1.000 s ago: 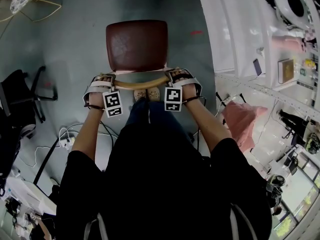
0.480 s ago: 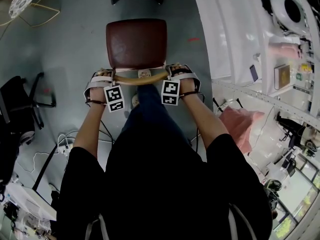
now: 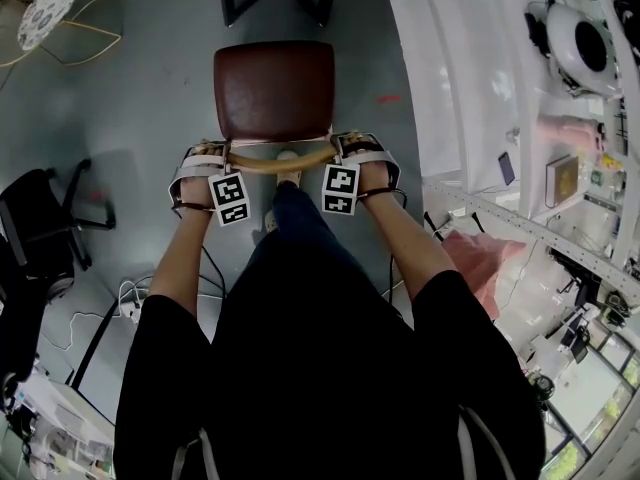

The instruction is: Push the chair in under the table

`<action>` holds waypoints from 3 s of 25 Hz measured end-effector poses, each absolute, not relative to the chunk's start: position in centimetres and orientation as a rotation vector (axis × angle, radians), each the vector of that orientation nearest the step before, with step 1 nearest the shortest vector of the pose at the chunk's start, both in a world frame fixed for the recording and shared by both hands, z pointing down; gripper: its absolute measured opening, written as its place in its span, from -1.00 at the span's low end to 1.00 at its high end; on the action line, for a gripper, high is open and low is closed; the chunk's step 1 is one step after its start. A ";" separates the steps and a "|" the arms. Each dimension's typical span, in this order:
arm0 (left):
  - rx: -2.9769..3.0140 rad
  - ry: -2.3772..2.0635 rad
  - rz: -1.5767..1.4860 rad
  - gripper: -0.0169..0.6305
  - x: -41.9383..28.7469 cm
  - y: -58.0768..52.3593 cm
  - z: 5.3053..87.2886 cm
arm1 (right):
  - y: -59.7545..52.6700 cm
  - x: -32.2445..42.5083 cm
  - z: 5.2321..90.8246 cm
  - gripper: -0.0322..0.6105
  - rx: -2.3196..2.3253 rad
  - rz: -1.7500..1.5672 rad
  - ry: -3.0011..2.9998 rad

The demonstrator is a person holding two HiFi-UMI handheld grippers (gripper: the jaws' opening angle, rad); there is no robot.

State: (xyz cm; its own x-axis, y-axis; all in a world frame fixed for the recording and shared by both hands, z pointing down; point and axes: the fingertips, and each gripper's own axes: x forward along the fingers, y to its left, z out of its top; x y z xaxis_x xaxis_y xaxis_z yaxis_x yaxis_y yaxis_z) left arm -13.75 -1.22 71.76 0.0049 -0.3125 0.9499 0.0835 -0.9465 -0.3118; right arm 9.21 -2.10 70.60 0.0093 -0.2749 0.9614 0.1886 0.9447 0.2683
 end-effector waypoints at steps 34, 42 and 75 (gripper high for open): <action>-1.932 0.226 -2.087 -0.30 -15.5 -13.5 71.7 | -13.2 7.4 69.8 -0.31 0.017 -0.374 -1.575; -1.879 0.191 -2.120 -0.28 -17.8 -14.8 72.6 | -12.6 5.3 70.8 -0.32 0.026 -0.321 -1.554; -1.964 0.214 -2.047 -0.28 -16.3 -29.4 72.4 | -28.4 6.8 70.7 -0.32 0.094 -0.287 -1.388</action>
State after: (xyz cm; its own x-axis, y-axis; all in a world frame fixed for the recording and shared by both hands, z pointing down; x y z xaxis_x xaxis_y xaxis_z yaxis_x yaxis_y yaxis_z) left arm -16.35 -29.38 72.37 -0.0240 -0.3117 0.9499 0.1085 -0.9453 -0.3075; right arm 6.84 -28.41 70.67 0.1533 -0.2546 0.9548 0.1445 0.9616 0.2333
